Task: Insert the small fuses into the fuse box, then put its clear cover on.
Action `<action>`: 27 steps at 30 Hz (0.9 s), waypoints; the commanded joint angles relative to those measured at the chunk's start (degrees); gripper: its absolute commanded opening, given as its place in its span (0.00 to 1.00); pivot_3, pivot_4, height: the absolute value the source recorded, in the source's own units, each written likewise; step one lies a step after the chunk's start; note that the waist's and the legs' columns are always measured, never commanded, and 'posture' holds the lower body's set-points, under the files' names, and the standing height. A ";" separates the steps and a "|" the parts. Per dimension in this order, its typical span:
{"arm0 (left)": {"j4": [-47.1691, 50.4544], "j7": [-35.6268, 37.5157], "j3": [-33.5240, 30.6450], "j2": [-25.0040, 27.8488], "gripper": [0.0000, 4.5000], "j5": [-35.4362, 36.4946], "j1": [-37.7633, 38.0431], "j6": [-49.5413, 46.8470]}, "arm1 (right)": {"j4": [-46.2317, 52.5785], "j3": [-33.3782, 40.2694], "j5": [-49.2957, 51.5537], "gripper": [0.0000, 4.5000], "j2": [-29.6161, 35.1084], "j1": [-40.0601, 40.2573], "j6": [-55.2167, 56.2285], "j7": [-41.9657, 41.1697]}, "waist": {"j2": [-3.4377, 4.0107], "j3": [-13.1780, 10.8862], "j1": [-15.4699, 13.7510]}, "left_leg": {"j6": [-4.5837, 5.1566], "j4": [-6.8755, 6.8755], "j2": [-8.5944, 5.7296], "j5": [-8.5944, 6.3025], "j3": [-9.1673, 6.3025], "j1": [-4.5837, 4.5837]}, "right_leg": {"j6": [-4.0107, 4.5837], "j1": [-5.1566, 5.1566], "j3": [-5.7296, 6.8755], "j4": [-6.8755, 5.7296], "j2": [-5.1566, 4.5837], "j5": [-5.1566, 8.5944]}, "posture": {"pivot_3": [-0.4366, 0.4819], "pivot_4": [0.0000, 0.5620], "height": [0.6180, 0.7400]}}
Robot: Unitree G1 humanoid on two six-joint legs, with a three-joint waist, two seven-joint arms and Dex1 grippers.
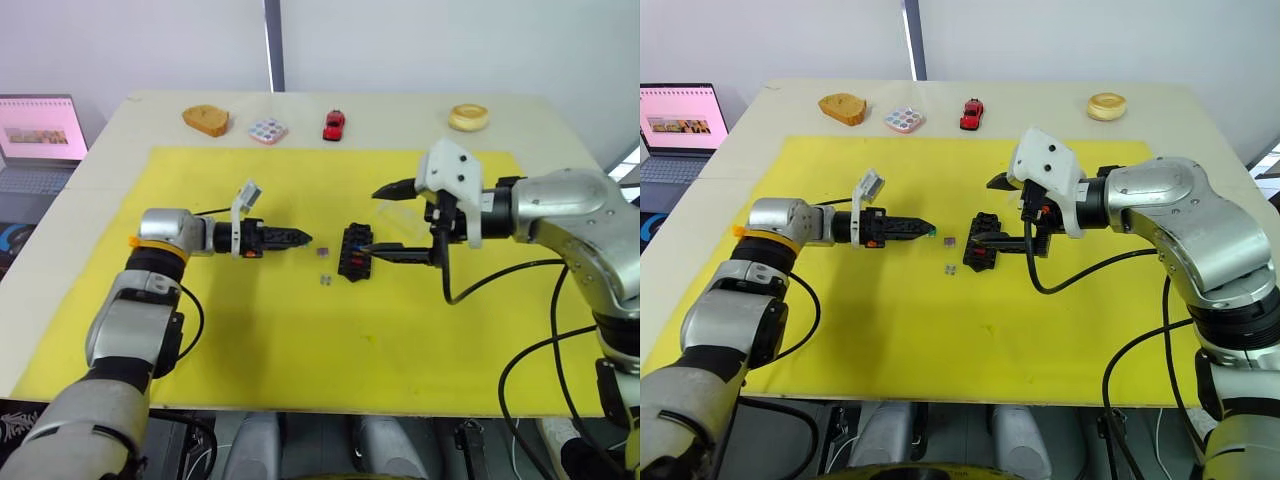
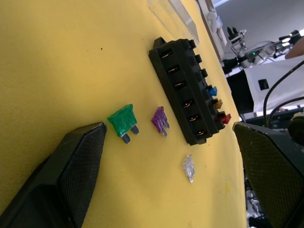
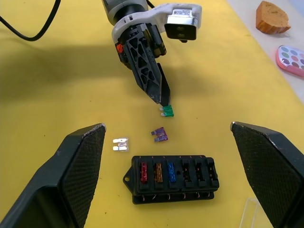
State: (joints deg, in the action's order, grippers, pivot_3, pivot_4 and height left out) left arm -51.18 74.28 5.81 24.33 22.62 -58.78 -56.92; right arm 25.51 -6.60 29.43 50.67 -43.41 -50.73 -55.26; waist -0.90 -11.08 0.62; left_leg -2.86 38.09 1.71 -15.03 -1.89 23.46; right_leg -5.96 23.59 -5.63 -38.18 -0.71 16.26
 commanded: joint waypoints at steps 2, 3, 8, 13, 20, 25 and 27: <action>-1.37 0.05 0.57 -2.10 1.00 -1.38 0.37 -0.30 | 1.63 1.05 -0.58 0.99 0.89 -0.55 0.50 0.54 | 0.00 0.00 -0.01 | 0.00 0.00 0.00 0.00 0.00 0.00 | 0.00 0.00 0.00 0.00 0.00 0.00 | 0.48 0.27 1.00; -1.60 0.00 0.43 -2.33 1.00 -1.56 0.28 -0.11 | 1.52 0.99 -0.61 0.99 0.90 -0.65 0.50 0.54 | 0.00 0.00 -0.01 | 0.00 0.00 0.00 0.00 -0.01 0.00 | 0.00 0.00 0.00 0.00 0.00 0.00 | 0.48 0.27 1.00; -1.77 0.17 0.03 -3.11 1.00 -2.26 0.30 0.78 | 1.31 0.97 -0.72 0.99 1.02 -0.80 0.51 0.58 | 0.00 0.00 -0.09 | 0.00 0.01 -0.01 0.00 -0.02 0.00 | -0.01 -0.02 0.01 0.00 -0.02 0.00 | 0.48 0.27 1.00; -2.13 0.53 0.01 -3.11 0.80 -3.37 0.55 2.25 | 0.99 1.01 -0.89 1.00 1.15 -0.91 0.52 0.45 | 0.00 0.00 -0.04 | 0.00 0.01 -0.03 0.00 -0.03 0.00 | -0.01 -0.04 0.02 0.01 -0.03 0.00 | 0.48 0.27 1.00; -1.42 1.31 0.50 -1.84 0.01 -5.35 2.20 3.98 | 0.90 0.99 -1.35 1.00 1.13 -0.86 0.67 0.25 | 0.00 0.00 0.24 | 0.03 -0.03 -0.01 -0.01 -0.03 0.01 | -0.03 0.02 0.02 0.02 -0.01 0.02 | 0.48 0.27 1.00; -0.17 2.25 0.08 -0.42 0.01 -5.36 3.08 4.18 | 0.73 0.81 -1.65 1.00 1.00 -0.84 0.94 0.17 | 0.00 0.00 0.61 | 0.02 -0.02 0.00 -0.01 -0.02 -0.04 | -0.02 0.00 0.01 -0.02 0.01 0.01 | 0.48 0.27 1.00; 0.36 2.46 -0.30 0.23 0.01 -5.12 3.13 4.19 | 0.64 0.73 -1.75 1.00 0.97 -0.84 1.06 0.11 | 0.00 0.00 0.67 | 0.02 -0.02 0.01 -0.01 -0.02 -0.04 | -0.02 0.01 0.01 -0.02 0.02 0.01 | 0.48 0.27 1.00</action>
State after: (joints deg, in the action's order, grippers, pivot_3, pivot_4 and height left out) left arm -51.30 76.61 5.66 23.58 17.92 -56.54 -52.29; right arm 25.47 -6.60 28.14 50.96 -43.40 -50.70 -54.98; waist -0.90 -11.08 1.29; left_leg -2.84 38.07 1.73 -15.04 -1.91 23.41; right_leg -5.97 23.60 -5.62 -38.20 -0.67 16.27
